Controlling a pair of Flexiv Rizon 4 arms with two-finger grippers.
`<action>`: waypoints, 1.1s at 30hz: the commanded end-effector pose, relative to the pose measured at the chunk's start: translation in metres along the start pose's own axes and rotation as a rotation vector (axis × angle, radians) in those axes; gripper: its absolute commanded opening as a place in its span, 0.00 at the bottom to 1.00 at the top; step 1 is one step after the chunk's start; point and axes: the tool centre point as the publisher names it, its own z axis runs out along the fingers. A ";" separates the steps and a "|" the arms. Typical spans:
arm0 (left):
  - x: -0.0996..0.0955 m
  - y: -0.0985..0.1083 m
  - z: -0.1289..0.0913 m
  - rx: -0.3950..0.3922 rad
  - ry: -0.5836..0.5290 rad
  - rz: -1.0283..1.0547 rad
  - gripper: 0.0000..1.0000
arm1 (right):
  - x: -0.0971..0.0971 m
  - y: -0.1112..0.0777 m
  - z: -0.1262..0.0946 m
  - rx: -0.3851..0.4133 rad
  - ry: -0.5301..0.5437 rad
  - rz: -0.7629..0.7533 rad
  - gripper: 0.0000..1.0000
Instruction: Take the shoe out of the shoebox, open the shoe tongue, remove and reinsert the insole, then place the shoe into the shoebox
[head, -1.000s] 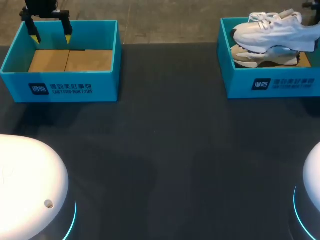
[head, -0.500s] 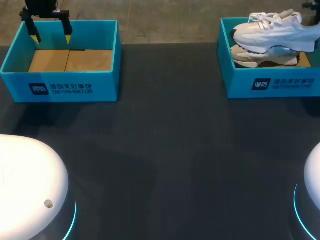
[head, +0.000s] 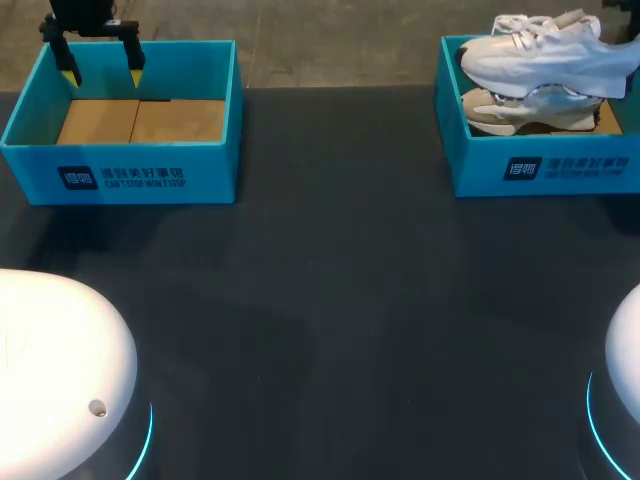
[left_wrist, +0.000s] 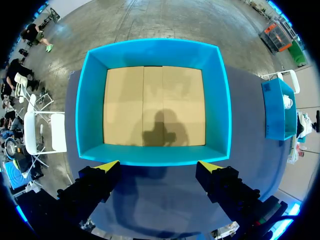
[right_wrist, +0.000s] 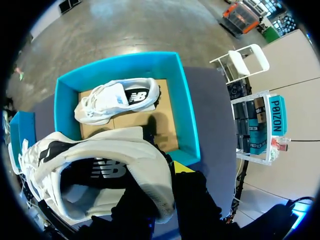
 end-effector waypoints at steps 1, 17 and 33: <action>0.000 0.000 0.000 0.000 0.000 0.000 1.00 | 0.008 -0.028 -0.015 -0.020 -0.006 -0.003 0.00; 0.000 0.000 0.000 0.000 0.000 0.000 1.00 | 0.079 -0.121 -0.033 -0.051 -0.025 -0.060 0.00; 0.000 0.000 0.000 0.000 0.000 0.000 1.00 | 0.150 -0.222 -0.040 -0.040 -0.016 -0.013 0.00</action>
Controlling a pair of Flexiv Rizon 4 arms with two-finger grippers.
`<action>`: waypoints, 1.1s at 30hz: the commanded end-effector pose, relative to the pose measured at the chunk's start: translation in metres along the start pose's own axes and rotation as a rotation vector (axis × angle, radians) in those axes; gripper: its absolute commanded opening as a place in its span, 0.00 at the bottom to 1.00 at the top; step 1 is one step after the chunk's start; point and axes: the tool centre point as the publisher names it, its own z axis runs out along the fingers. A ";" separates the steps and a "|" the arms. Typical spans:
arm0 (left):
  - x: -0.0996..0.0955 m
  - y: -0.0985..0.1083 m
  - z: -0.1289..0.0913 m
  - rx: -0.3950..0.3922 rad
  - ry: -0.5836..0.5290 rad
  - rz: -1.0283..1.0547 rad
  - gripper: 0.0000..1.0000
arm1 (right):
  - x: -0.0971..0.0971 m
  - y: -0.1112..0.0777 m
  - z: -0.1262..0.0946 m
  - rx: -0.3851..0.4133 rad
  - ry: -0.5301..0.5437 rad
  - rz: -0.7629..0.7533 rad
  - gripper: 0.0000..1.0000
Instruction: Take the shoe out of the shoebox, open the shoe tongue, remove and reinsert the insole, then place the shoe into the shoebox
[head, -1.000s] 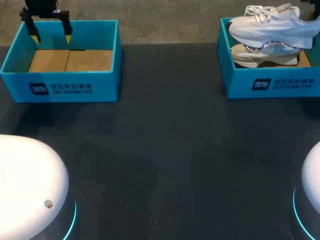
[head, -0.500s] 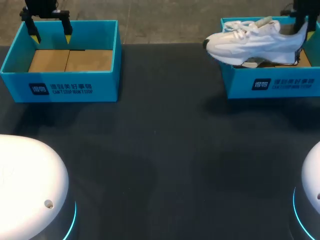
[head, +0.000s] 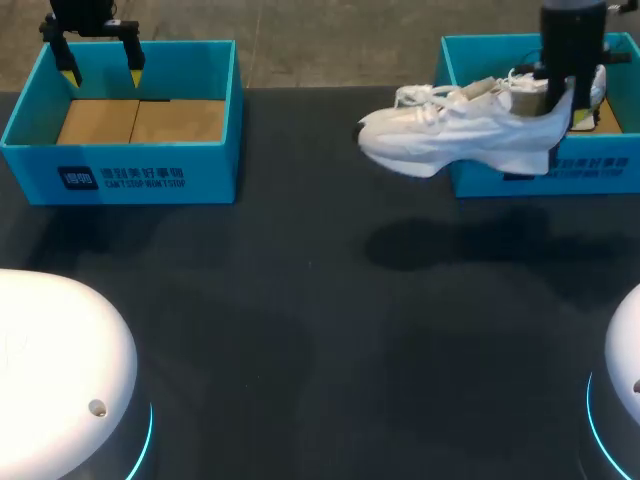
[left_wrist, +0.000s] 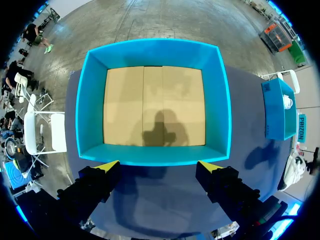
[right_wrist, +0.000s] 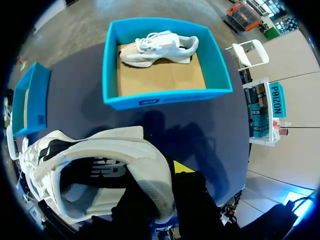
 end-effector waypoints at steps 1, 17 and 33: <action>0.000 0.000 0.000 0.000 0.000 0.000 1.00 | 0.019 -0.029 -0.001 -0.072 0.009 0.015 0.00; 0.000 0.000 0.000 0.000 0.000 0.000 1.00 | 0.088 -0.094 0.001 -0.040 0.018 0.040 0.00; 0.000 0.000 0.000 0.000 0.000 0.000 1.00 | 0.100 -0.102 0.005 -0.015 0.005 0.029 0.00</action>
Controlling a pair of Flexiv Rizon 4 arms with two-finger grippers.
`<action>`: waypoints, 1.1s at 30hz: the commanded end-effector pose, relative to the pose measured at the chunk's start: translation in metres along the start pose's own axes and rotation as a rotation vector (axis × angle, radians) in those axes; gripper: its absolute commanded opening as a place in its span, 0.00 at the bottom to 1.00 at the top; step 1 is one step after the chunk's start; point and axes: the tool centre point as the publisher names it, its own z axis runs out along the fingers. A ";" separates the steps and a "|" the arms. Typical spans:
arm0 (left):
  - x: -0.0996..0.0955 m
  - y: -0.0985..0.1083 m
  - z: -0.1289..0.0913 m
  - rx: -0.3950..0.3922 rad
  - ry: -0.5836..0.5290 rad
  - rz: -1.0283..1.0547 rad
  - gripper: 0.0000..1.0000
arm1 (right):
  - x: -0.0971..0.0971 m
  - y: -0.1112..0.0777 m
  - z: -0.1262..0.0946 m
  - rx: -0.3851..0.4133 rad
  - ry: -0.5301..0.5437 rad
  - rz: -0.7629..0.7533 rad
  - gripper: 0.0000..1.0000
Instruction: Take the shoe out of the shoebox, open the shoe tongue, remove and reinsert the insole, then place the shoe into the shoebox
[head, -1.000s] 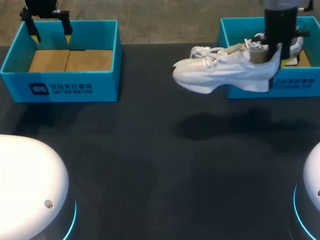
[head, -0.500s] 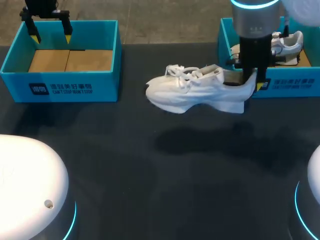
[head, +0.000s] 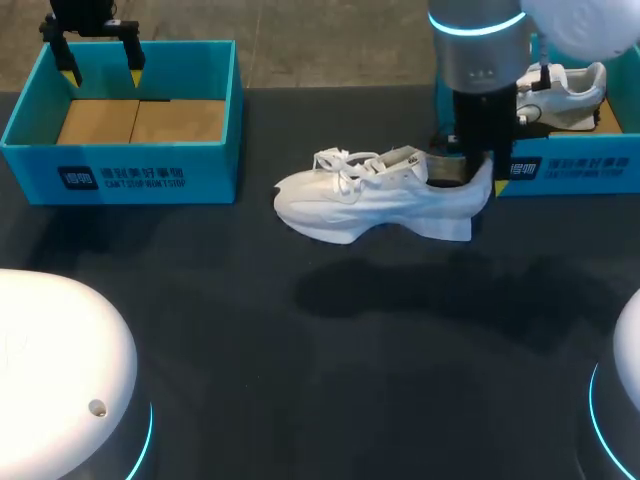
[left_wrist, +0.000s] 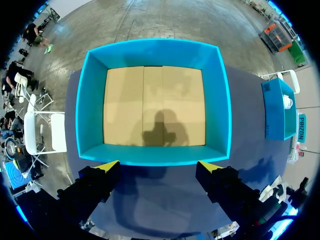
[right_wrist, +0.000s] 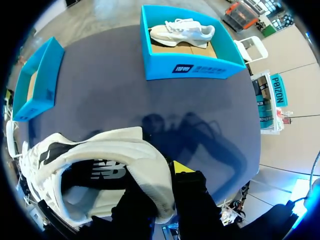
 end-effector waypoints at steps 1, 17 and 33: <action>0.000 0.000 0.000 0.000 0.000 0.000 1.00 | 0.001 0.001 -0.001 0.001 0.000 0.001 0.00; 0.000 0.000 0.000 0.000 0.000 0.000 1.00 | 0.004 -0.002 0.001 0.001 0.001 0.000 0.00; 0.000 0.000 0.000 0.000 0.000 0.000 1.00 | 0.071 -0.055 0.015 0.000 -0.007 -0.012 0.00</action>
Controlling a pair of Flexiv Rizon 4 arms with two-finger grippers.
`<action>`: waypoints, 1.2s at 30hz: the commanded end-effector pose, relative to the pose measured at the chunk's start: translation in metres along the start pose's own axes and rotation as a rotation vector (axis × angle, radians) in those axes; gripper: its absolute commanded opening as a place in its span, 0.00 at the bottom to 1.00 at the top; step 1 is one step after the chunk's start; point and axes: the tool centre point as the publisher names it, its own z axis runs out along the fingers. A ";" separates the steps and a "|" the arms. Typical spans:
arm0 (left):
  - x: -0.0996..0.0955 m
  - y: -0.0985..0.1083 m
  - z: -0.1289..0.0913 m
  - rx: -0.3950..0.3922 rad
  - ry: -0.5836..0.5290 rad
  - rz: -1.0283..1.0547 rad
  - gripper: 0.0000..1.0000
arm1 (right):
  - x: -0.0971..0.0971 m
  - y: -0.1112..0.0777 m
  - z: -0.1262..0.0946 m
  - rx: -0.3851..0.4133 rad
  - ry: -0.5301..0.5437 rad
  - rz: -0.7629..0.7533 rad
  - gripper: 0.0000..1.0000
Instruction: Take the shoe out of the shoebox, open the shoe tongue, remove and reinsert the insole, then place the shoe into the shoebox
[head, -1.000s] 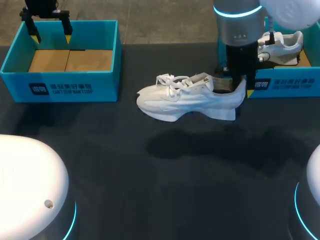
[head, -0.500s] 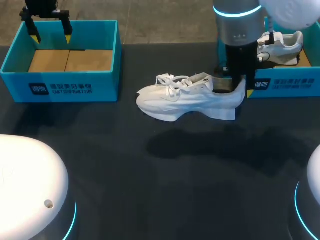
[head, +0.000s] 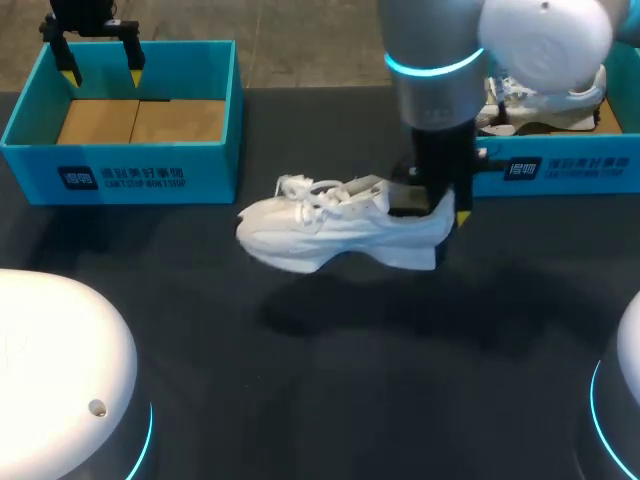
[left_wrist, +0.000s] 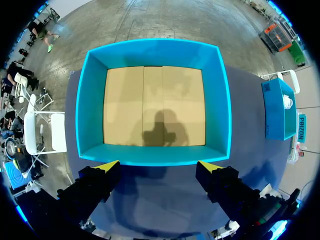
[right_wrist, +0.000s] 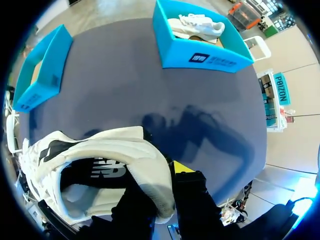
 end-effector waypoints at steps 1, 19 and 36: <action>0.000 0.000 0.000 0.000 0.000 0.000 1.00 | 0.021 -0.015 0.004 -0.003 -0.021 0.000 0.00; 0.000 0.000 0.000 0.000 0.000 0.000 1.00 | 0.047 -0.038 0.069 -0.025 -0.024 0.018 0.00; 0.000 0.000 0.000 0.000 0.000 0.000 1.00 | 0.065 -0.029 0.127 -0.045 -0.047 0.000 0.00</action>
